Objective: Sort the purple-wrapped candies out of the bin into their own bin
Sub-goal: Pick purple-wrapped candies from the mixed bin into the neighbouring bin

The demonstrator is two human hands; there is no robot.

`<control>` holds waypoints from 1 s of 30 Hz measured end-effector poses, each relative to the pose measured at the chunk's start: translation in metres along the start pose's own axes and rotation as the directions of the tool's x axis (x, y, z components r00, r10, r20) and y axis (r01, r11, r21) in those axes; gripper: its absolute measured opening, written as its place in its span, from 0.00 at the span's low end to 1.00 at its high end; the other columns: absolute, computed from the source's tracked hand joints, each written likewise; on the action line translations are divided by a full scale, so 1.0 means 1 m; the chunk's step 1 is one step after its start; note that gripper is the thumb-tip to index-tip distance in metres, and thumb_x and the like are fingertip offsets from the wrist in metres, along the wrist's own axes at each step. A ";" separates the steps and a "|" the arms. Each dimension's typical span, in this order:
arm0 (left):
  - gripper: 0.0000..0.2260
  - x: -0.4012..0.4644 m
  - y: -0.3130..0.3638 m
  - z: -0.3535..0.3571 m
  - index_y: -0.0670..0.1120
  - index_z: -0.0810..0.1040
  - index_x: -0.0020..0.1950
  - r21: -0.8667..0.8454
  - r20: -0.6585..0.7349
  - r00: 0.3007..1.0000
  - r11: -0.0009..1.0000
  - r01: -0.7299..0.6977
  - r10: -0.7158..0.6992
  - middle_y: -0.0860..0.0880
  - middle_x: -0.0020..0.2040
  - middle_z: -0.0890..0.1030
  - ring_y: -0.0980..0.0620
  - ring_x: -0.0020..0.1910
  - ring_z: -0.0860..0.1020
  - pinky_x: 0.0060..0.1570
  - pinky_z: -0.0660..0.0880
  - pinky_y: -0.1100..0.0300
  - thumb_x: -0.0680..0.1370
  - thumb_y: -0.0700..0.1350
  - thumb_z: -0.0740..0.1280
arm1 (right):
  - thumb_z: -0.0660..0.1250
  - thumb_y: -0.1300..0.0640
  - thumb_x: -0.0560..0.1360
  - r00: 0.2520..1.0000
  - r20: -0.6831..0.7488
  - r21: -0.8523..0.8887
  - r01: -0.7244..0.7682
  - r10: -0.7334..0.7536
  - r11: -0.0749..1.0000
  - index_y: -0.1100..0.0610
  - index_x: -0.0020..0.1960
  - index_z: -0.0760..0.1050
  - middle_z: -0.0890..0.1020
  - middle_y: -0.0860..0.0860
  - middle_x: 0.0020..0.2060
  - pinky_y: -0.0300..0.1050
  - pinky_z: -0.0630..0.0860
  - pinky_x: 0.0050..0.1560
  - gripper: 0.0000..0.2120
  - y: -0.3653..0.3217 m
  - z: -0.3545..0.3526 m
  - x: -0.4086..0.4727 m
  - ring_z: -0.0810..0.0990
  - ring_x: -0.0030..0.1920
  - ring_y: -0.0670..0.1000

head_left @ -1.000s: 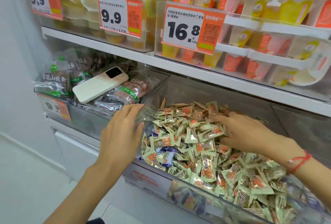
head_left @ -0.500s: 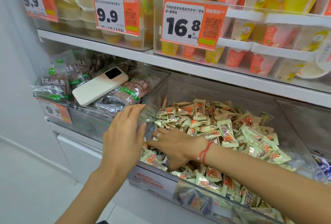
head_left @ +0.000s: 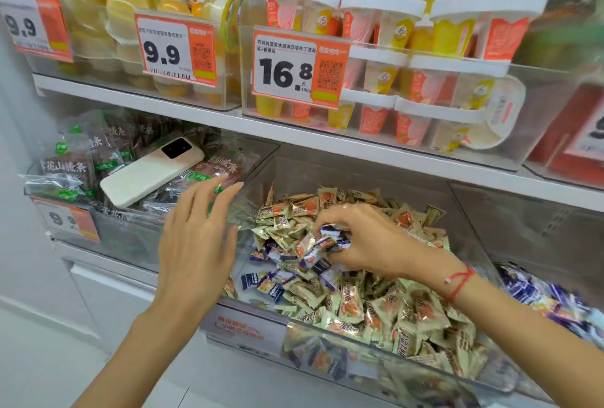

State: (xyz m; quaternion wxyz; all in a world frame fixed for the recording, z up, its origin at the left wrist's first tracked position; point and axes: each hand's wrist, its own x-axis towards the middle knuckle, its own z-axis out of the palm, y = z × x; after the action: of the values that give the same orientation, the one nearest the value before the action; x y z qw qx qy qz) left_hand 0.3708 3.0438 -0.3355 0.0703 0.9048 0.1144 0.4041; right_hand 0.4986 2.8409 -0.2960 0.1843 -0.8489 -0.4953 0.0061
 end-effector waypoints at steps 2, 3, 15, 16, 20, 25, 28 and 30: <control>0.19 0.008 0.018 -0.005 0.47 0.77 0.61 -0.063 -0.048 0.995 0.994 -0.089 0.086 0.49 0.61 0.76 0.46 0.61 0.70 0.53 0.72 0.47 0.71 0.38 0.71 | 0.73 0.55 0.69 0.993 -0.077 -0.065 -0.097 0.092 0.993 0.42 0.50 0.74 0.80 0.46 0.51 0.52 0.75 0.52 0.14 0.018 -0.013 -0.020 0.78 0.53 0.51; 0.15 0.011 0.030 -0.008 0.50 0.78 0.58 -0.117 -0.004 0.992 0.986 -0.122 0.122 0.52 0.58 0.78 0.48 0.58 0.73 0.50 0.73 0.50 0.72 0.39 0.70 | 0.71 0.54 0.71 0.990 -0.083 -0.126 -0.126 0.116 0.984 0.43 0.53 0.73 0.79 0.45 0.53 0.50 0.74 0.52 0.14 0.026 -0.017 -0.029 0.76 0.55 0.50; 0.25 0.027 0.081 0.049 0.52 0.69 0.61 -0.216 0.740 0.643 0.975 -0.052 0.198 0.54 0.58 0.74 0.52 0.52 0.76 0.46 0.71 0.58 0.69 0.58 0.74 | 0.68 0.37 0.71 0.998 0.009 -0.576 -0.046 0.062 0.816 0.41 0.58 0.79 0.76 0.47 0.61 0.51 0.69 0.59 0.18 0.033 -0.033 -0.083 0.72 0.63 0.52; 0.26 0.026 0.079 0.049 0.50 0.68 0.58 -0.172 0.732 0.662 0.984 -0.045 0.158 0.53 0.55 0.75 0.52 0.50 0.76 0.44 0.71 0.57 0.69 0.61 0.73 | 0.71 0.39 0.69 0.999 -0.006 -0.567 -0.036 0.040 0.823 0.43 0.53 0.81 0.77 0.46 0.55 0.44 0.71 0.50 0.14 0.031 -0.034 -0.084 0.75 0.57 0.50; 0.28 0.020 0.067 0.054 0.46 0.74 0.51 -0.032 0.751 0.660 0.999 -0.021 0.038 0.50 0.47 0.81 0.50 0.46 0.79 0.44 0.76 0.54 0.68 0.69 0.66 | 0.67 0.47 0.76 0.995 -0.017 -0.452 -0.098 0.101 0.887 0.44 0.61 0.77 0.77 0.42 0.56 0.26 0.57 0.35 0.14 0.025 -0.037 -0.088 0.75 0.44 0.41; 0.18 0.021 0.061 0.045 0.49 0.79 0.56 -0.223 0.767 0.625 0.973 0.052 0.143 0.54 0.51 0.82 0.59 0.44 0.78 0.46 0.75 0.62 0.71 0.56 0.74 | 0.72 0.51 0.73 0.968 -0.083 -0.279 -0.252 0.238 0.927 0.44 0.64 0.75 0.80 0.41 0.58 0.32 0.69 0.47 0.20 0.030 -0.042 -0.097 0.79 0.51 0.39; 0.15 0.022 0.061 0.038 0.52 0.80 0.56 -0.225 0.678 0.723 0.974 0.037 0.129 0.56 0.51 0.82 0.59 0.46 0.78 0.50 0.77 0.58 0.73 0.55 0.72 | 0.69 0.56 0.76 0.940 -0.209 -0.062 -0.287 0.269 0.956 0.42 0.55 0.77 0.80 0.34 0.32 0.28 0.66 0.36 0.12 0.030 -0.048 -0.102 0.77 0.32 0.36; 0.15 0.024 0.061 0.032 0.53 0.78 0.57 -0.241 0.619 0.777 0.969 0.052 0.112 0.56 0.51 0.81 0.58 0.48 0.79 0.50 0.77 0.56 0.74 0.56 0.71 | 0.63 0.61 0.79 0.925 -0.273 -0.018 -0.278 0.263 0.960 0.45 0.56 0.78 0.77 0.34 0.29 0.26 0.65 0.38 0.13 0.027 -0.049 -0.101 0.76 0.30 0.39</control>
State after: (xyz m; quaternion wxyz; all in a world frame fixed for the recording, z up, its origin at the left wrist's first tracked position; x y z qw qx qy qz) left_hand 0.4193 2.9906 -0.3263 0.2086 0.9735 0.0192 0.0915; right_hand 0.4794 2.7288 -0.2760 0.2229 -0.9069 -0.3440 -0.0975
